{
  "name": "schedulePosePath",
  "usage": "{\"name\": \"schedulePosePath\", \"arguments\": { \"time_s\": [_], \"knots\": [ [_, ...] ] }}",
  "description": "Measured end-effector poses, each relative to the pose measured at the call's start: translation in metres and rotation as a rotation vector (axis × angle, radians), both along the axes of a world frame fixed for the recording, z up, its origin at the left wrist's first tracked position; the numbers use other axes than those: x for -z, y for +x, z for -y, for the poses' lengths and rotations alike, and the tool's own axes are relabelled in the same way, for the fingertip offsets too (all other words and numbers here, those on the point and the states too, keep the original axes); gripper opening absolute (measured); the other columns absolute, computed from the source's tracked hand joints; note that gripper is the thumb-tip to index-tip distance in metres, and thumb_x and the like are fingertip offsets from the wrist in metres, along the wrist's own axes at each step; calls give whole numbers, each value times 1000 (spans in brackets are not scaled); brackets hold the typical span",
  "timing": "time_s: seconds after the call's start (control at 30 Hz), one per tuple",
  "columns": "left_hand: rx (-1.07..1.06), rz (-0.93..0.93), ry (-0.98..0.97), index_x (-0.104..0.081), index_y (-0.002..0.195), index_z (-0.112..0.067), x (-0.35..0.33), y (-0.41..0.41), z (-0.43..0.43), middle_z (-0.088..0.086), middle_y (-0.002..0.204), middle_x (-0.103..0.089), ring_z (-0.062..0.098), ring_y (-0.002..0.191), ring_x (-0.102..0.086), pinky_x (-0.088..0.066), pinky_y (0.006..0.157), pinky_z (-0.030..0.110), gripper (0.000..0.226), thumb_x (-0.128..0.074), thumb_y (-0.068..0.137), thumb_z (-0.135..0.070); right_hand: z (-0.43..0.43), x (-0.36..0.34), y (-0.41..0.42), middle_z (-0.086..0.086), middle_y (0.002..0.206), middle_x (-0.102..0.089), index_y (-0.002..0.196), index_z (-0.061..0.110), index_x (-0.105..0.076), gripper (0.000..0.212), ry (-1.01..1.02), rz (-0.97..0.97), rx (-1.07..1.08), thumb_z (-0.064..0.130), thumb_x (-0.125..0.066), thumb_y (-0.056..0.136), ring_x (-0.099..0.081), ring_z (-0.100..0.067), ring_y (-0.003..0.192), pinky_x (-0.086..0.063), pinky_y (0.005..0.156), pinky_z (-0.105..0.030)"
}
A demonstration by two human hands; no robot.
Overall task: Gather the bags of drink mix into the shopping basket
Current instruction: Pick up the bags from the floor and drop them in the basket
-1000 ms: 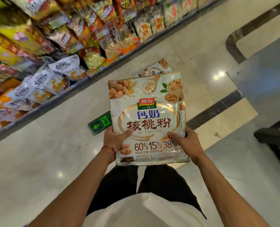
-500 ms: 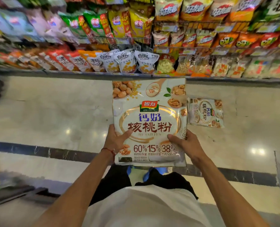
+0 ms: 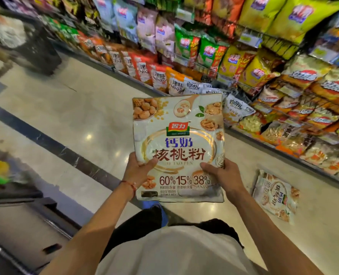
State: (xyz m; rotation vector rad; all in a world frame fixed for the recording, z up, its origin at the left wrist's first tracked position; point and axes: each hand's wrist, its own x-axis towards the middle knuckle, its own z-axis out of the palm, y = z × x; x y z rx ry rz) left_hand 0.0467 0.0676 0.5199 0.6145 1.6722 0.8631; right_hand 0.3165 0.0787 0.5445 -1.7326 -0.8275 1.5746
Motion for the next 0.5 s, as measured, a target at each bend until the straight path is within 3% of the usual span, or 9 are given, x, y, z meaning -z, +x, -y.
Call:
{"name": "schedulePosePath", "arguments": {
  "time_s": [0.17, 0.27, 0.37, 0.5],
  "knots": [
    [-59, 63, 31, -53, 122, -11, 2, -112, -40, 8, 110, -73, 25, 97, -73, -63, 68, 37, 53, -84, 79, -14, -66, -6, -104, -11, 95, -81, 104, 5, -76, 27, 8, 22, -64, 7, -87, 80, -79, -30, 85, -65, 77, -45],
    [-113, 48, 72, -55, 123, -10, -2, -174, -61, 9, 113, -73, 27, 96, -75, -64, 71, 45, 58, -88, 76, -19, -102, -15, -166, -12, 95, -81, 103, 2, -77, 25, 53, 34, -121, 6, -86, 80, -79, -30, 85, -66, 76, -42],
    [-210, 39, 124, -54, 123, -9, -9, -224, -82, 8, 112, -74, 23, 93, -75, -63, 66, 37, 54, -85, 79, -14, -140, -21, -223, -11, 94, -81, 103, 3, -78, 24, 76, 23, -171, 5, -85, 80, -79, -26, 81, -64, 66, -33],
    [-309, 10, 167, -56, 123, -9, -12, -288, -107, 5, 112, -74, 22, 95, -74, -63, 70, 35, 50, -83, 81, -14, -197, -21, -300, -11, 99, -81, 108, 3, -76, 29, 83, 16, -298, 5, -86, 81, -79, -30, 87, -65, 77, -40]
  ]
}}
